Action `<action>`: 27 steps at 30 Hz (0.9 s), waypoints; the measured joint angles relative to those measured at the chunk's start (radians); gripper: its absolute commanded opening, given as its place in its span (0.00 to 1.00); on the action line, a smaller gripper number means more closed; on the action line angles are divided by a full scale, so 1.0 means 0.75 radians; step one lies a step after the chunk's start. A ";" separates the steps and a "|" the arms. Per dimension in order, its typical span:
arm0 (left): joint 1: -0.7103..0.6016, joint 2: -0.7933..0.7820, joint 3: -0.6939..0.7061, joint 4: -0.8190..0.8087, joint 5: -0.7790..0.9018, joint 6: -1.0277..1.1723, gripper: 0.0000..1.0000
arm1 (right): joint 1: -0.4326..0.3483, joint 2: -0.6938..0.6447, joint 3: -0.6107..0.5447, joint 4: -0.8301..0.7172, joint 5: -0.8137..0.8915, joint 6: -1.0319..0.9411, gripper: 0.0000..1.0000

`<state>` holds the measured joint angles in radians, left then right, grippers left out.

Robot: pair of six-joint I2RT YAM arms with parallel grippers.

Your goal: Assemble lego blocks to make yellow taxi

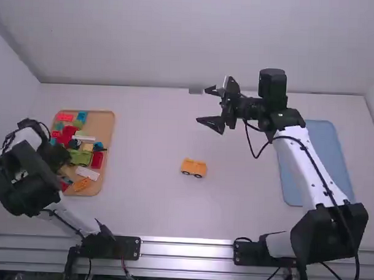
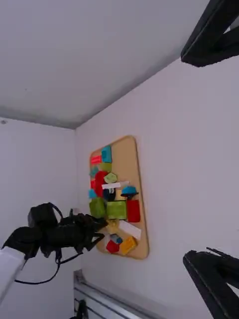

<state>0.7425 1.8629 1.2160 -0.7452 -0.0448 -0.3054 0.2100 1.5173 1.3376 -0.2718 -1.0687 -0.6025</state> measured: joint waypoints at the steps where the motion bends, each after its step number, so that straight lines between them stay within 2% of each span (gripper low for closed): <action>1: 0.000 0.000 -0.011 0.011 0.000 -0.001 0.43 | 0.001 -0.001 0.000 0.000 0.001 0.001 0.99; 13: 0.000 0.000 -0.146 0.232 0.000 -0.001 0.41 | 0.001 -0.001 0.000 0.000 0.002 -0.003 0.99; 19: 0.000 0.000 -0.188 0.295 0.000 0.000 0.32 | 0.001 -0.001 0.000 -0.001 0.002 0.003 0.99; 27: 0.000 -0.001 -0.229 0.372 0.000 -0.001 0.29 | 0.000 -0.001 0.000 0.000 0.002 0.001 0.99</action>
<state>0.7425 1.8626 1.0439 -0.4660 -0.0448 -0.3058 0.2100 1.5169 1.3376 -0.2718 -1.0672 -0.6018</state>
